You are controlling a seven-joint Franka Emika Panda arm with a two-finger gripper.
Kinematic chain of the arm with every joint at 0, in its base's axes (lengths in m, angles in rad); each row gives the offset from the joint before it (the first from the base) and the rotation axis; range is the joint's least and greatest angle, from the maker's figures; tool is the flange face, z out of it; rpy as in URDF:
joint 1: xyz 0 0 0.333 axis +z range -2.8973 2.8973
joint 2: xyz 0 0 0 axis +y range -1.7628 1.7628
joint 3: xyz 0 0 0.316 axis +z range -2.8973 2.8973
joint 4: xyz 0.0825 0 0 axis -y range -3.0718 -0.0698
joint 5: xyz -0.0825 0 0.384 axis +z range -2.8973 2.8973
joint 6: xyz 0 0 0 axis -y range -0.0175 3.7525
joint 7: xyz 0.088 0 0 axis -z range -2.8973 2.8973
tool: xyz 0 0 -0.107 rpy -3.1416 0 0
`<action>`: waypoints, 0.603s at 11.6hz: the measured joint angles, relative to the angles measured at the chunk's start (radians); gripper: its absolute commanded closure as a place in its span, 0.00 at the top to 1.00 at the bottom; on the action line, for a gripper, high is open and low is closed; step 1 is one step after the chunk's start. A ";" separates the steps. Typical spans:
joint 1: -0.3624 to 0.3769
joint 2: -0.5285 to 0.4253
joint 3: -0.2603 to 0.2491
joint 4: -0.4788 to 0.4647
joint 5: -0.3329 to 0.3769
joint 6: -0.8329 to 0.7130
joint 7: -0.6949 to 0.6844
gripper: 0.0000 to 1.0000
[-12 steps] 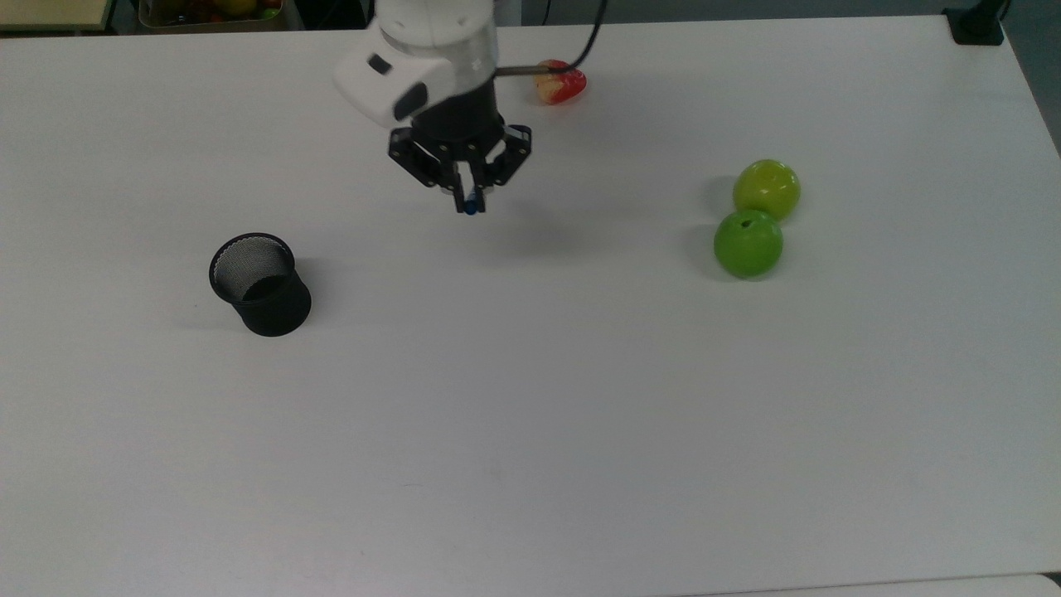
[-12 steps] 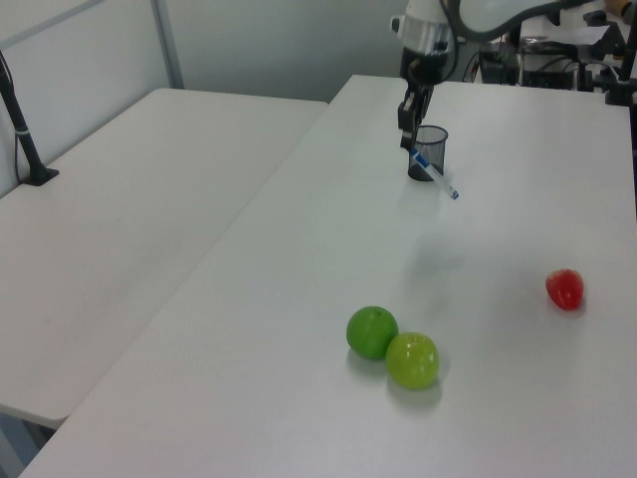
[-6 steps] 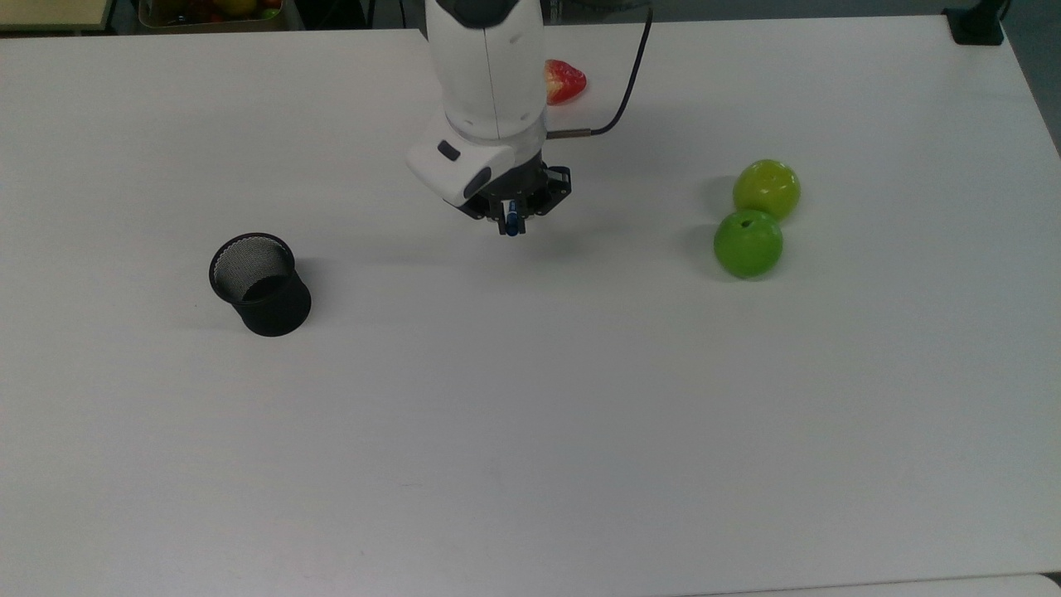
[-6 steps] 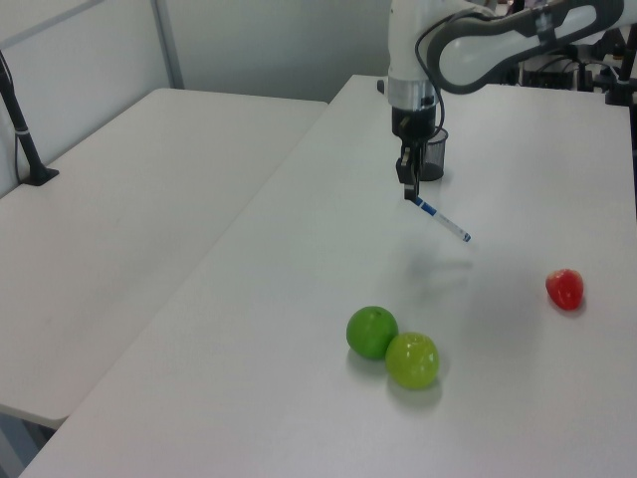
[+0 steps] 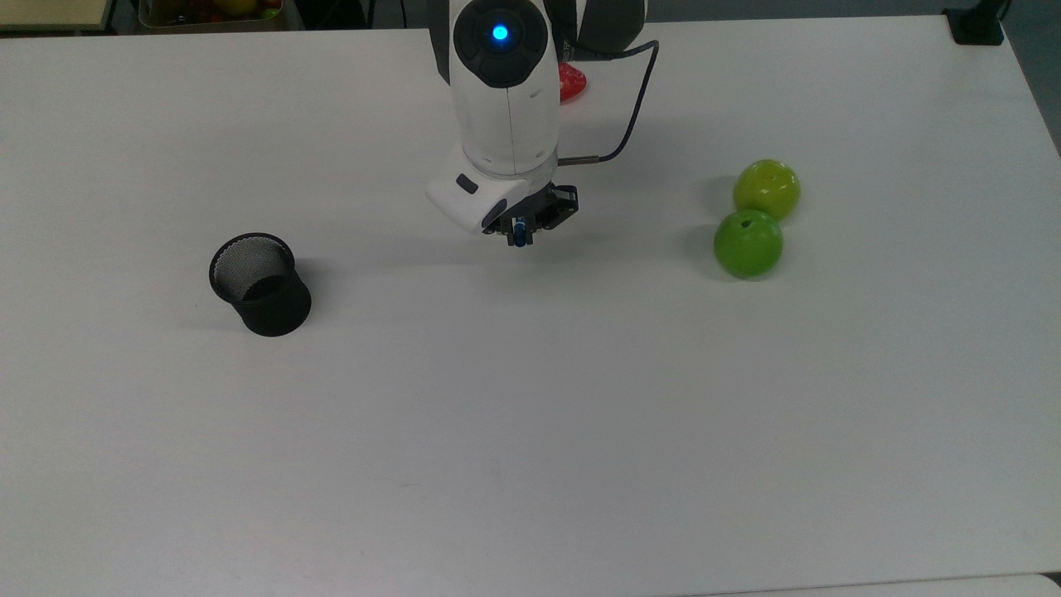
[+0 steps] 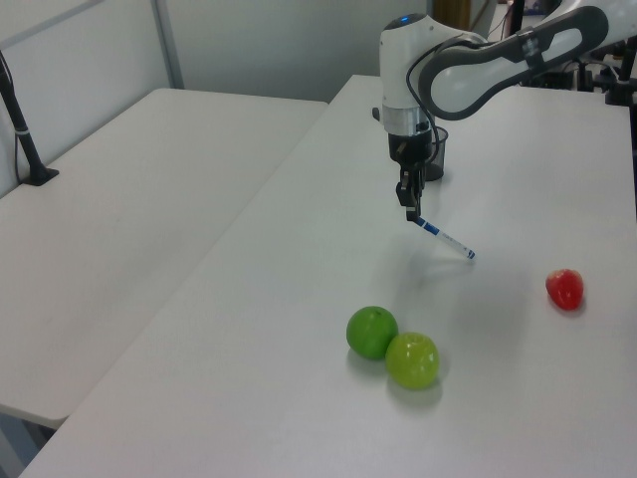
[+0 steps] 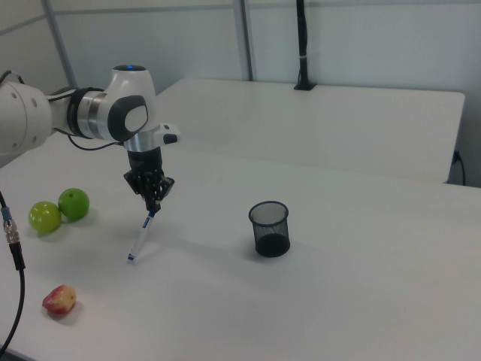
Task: Take marker pen
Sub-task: 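Lower the marker and open the gripper to release it on the table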
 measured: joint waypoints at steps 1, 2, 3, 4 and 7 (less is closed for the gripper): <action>0.000 0.000 0.000 0.000 0.000 0.000 0.000 0.23; 0.000 0.000 0.000 0.000 0.000 0.000 0.000 0.36; 0.000 0.000 0.000 0.000 -0.001 0.000 0.000 0.61; 0.000 0.000 0.000 0.001 -0.001 0.000 0.000 0.88; 0.000 0.000 0.000 0.001 -0.012 0.000 0.000 1.00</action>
